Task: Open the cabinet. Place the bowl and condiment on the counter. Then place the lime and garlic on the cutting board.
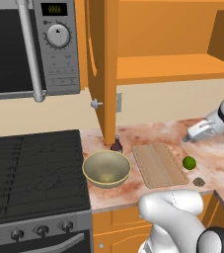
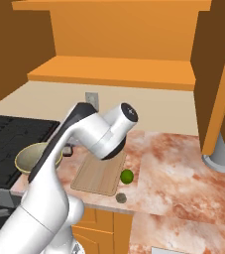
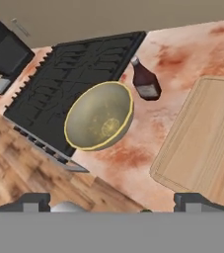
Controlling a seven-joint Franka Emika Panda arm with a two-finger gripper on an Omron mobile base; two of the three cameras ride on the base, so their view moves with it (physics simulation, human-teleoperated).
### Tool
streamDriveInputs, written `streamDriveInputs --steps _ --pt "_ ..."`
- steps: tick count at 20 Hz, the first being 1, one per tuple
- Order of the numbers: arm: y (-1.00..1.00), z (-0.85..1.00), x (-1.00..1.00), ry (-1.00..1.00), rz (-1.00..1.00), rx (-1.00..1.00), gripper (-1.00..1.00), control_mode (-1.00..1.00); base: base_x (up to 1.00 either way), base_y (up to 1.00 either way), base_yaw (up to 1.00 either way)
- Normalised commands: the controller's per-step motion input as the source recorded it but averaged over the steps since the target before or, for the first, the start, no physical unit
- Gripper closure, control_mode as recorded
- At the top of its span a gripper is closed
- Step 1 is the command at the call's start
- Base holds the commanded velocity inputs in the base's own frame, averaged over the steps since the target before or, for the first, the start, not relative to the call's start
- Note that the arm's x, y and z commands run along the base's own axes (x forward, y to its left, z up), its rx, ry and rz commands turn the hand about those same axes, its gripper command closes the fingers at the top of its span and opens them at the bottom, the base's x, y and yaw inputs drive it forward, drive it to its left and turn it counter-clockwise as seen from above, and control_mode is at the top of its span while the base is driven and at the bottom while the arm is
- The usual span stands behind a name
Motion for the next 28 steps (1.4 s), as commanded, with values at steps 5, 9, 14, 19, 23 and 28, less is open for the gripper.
streamDriveInputs --steps 5,9,14,19,23,28 --pt "0.0 0.0 -0.03 0.14 -0.11 0.0 -1.0 -1.0 0.0 0.0 0.0" --pt "0.0 -0.01 -0.02 0.11 -0.13 0.0 -1.0 -1.0 0.0 0.0 0.0" --pt "-0.02 -0.15 -0.06 0.04 -0.16 0.0 -1.0 -1.0 0.0 0.0 0.0" --pt "0.0 -0.24 -0.01 0.0 -0.18 0.0 -1.0 -1.0 0.0 0.0 0.0" --pt "0.0 -0.12 -0.01 0.02 -0.18 0.0 -1.0 -1.0 0.0 0.0 0.0" --pt "-0.18 0.0 -0.12 0.08 -0.14 0.0 -1.0 -1.0 0.0 0.0 0.0"
